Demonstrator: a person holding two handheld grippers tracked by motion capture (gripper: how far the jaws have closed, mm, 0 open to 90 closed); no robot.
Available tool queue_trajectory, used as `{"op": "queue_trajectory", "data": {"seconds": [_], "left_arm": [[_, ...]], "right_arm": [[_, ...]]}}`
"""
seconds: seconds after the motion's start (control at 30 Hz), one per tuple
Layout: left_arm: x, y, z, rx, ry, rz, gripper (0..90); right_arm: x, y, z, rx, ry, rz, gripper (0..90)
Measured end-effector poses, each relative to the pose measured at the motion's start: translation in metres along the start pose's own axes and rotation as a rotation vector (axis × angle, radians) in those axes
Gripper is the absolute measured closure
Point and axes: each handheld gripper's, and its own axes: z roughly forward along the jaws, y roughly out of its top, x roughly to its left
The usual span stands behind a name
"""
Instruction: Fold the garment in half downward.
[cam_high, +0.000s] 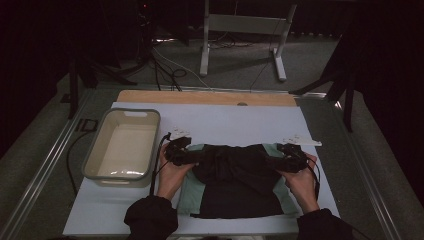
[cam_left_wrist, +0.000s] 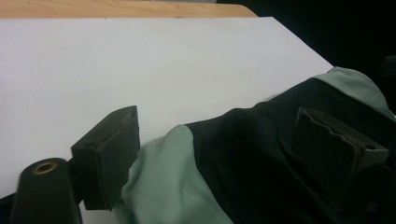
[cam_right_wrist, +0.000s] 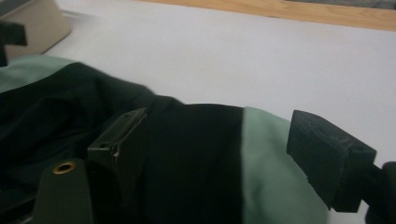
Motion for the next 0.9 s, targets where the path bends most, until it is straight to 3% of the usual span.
{"op": "queue_trajectory", "data": {"seconds": [0.5,0.73,0.9], "left_arm": [[-0.022,0.003,0.001,0.011,-0.042,0.063,16.6],[-0.028,0.001,0.007,0.024,-0.043,0.07,17.3],[-0.03,0.001,0.009,0.029,-0.049,0.069,17.7]], "right_arm": [[0.052,-0.01,0.002,0.027,0.112,-0.138,26.3],[0.068,-0.015,0.003,0.036,0.158,-0.165,37.3],[0.075,-0.02,0.006,0.055,0.178,-0.185,37.7]]}}
